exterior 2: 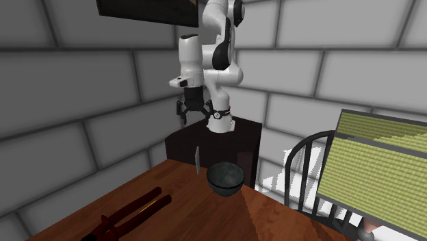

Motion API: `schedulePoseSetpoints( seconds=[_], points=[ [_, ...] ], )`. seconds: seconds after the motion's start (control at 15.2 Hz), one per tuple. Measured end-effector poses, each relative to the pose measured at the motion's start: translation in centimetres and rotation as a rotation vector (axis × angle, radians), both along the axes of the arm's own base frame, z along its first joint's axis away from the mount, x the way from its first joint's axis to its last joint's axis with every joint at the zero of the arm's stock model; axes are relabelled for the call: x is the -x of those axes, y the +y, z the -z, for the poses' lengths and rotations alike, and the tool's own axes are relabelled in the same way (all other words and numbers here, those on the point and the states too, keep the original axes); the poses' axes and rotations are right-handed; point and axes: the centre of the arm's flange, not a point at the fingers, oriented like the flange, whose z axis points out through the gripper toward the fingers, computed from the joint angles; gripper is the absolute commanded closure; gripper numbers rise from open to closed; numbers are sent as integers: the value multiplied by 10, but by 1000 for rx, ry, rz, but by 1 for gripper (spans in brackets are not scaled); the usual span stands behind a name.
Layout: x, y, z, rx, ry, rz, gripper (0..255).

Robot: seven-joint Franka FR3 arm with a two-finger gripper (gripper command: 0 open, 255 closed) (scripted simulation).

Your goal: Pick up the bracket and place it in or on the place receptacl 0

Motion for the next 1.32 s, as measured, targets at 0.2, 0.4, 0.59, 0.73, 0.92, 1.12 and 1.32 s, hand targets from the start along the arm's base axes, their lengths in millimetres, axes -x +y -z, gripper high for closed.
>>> schedulePoseSetpoints(
  seconds=[0.2, 0.4, 0.59, 0.73, 0.92, 1.12, 1.32],
  points=[
    [-2, -2, 38, 14, 18, -24, 0],
    [-6, 1, 76, 28, 37, -49, 0],
    [-9, 0, 114, 41, 53, -70, 0],
    [-7, -1, 126, 44, 56, -74, 0],
    [-7, -2, 143, 44, 56, -76, 0],
    [-8, -2, 158, 44, 56, -76, 0],
    [-7, -2, 162, 44, 56, -76, 0]
  ],
)
